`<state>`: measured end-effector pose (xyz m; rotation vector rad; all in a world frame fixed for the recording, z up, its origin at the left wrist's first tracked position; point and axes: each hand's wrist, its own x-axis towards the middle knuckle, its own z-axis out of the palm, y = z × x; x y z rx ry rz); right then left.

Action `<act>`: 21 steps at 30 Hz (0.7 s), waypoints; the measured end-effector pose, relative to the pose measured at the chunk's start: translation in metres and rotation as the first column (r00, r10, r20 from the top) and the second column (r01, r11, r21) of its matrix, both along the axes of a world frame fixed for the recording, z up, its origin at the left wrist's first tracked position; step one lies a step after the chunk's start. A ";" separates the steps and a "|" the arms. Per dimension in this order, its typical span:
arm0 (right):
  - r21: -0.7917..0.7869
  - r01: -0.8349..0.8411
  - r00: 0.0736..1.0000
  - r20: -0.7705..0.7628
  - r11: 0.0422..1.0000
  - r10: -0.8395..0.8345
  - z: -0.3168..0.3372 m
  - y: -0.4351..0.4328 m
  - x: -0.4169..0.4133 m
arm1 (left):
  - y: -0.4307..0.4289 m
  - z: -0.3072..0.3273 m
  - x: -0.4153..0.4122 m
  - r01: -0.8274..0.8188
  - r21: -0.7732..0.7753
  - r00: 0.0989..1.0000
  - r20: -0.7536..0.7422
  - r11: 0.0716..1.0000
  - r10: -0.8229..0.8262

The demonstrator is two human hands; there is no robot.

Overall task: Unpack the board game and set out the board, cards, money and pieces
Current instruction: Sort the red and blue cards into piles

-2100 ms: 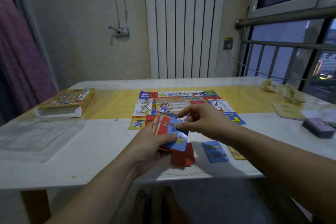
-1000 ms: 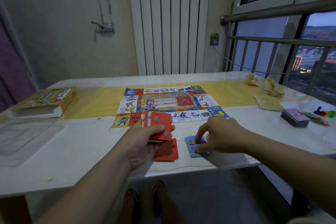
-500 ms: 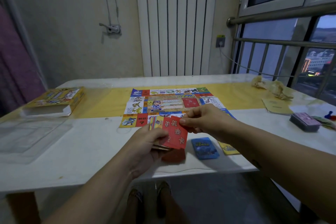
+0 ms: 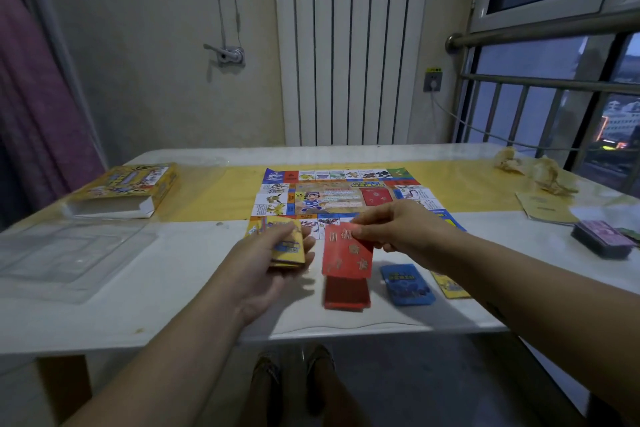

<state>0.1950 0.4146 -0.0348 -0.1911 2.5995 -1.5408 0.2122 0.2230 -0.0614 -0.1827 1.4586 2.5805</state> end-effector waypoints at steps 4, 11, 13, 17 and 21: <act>0.151 -0.088 0.996 0.010 0.985 0.087 -0.006 -0.006 0.003 | -0.018 0.007 -0.002 -0.011 0.088 0.998 0.070 0.996 0.005; 0.248 -0.068 0.997 -0.013 0.966 0.074 -0.019 -0.011 0.002 | -0.014 0.000 0.001 0.062 0.086 0.997 0.046 0.994 -0.067; 0.313 -0.065 0.995 -0.056 0.947 0.087 -0.024 -0.011 0.002 | -0.013 -0.002 0.001 0.077 0.066 0.997 0.009 0.995 -0.078; 0.601 0.022 0.988 -0.138 0.799 0.077 -0.033 -0.013 0.003 | -0.009 -0.002 0.007 0.107 -0.041 0.991 -0.071 0.993 -0.110; 0.420 0.072 0.961 -0.273 0.905 0.050 -0.024 -0.012 0.005 | -0.005 -0.004 0.012 0.146 -0.136 0.981 -0.107 0.980 -0.161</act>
